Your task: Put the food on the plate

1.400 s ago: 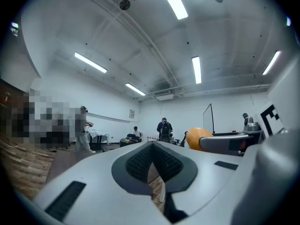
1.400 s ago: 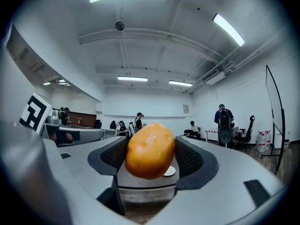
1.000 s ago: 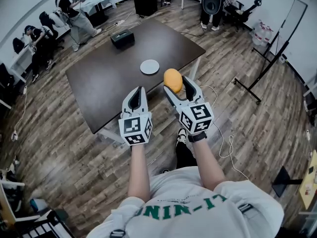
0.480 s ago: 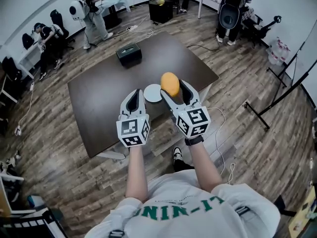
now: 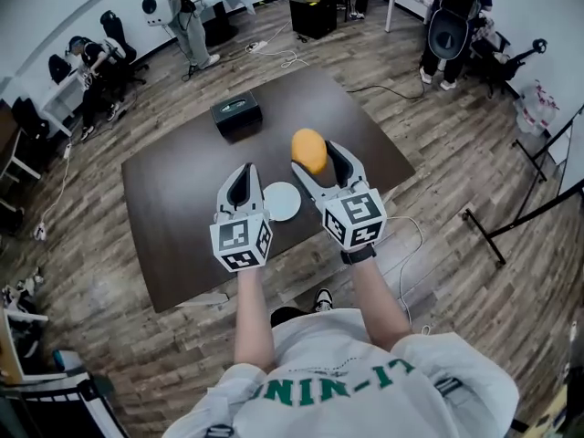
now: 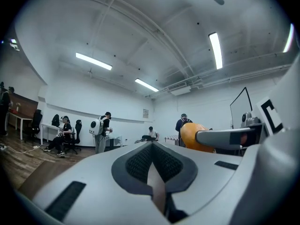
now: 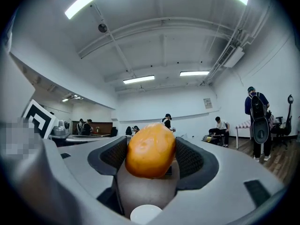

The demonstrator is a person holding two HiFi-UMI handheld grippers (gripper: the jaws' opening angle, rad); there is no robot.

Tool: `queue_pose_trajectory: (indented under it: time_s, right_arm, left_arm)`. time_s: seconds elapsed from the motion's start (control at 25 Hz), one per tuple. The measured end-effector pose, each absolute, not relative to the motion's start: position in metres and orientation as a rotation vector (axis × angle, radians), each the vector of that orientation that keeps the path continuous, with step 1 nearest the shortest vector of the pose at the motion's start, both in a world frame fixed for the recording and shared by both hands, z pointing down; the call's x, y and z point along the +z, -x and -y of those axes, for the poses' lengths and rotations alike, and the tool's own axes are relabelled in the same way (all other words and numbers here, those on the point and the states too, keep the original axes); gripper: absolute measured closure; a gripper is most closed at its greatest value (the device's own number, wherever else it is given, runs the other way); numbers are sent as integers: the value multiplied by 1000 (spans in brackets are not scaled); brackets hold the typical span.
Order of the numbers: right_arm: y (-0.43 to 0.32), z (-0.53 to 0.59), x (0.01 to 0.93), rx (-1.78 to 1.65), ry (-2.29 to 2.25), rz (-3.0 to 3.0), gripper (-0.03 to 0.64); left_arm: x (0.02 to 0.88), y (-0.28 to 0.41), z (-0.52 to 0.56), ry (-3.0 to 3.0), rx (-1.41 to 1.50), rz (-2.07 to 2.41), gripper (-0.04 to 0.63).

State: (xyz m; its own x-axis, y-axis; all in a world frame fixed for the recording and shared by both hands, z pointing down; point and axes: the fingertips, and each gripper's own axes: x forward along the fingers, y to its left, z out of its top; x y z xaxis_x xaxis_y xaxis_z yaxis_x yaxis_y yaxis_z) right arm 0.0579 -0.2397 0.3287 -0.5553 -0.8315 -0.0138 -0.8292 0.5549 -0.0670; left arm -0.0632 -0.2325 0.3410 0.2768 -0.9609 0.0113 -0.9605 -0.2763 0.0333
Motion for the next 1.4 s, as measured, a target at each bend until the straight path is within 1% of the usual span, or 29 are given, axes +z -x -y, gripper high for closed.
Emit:
queue_pose_trajectory:
  time_s: [0.32,0.76,0.96,1.4]
  right_arm:
    - [-44,289,381,-198,1358,-2865,279]
    - [20,328,441,-279,1235,-3045,279]
    - [37,335,474,-416,1197,-3084,279]
    - [61,351,563,-559,1247,-3203,279]
  left_arm:
    - [381,71,277,-2386,-9,1882,584]
    - [436,119,315,-2284,49,1915,584]
    - [475,131,325,-2245,88,1847,584]
    - [546,143,346,-2201,168,1746,584]
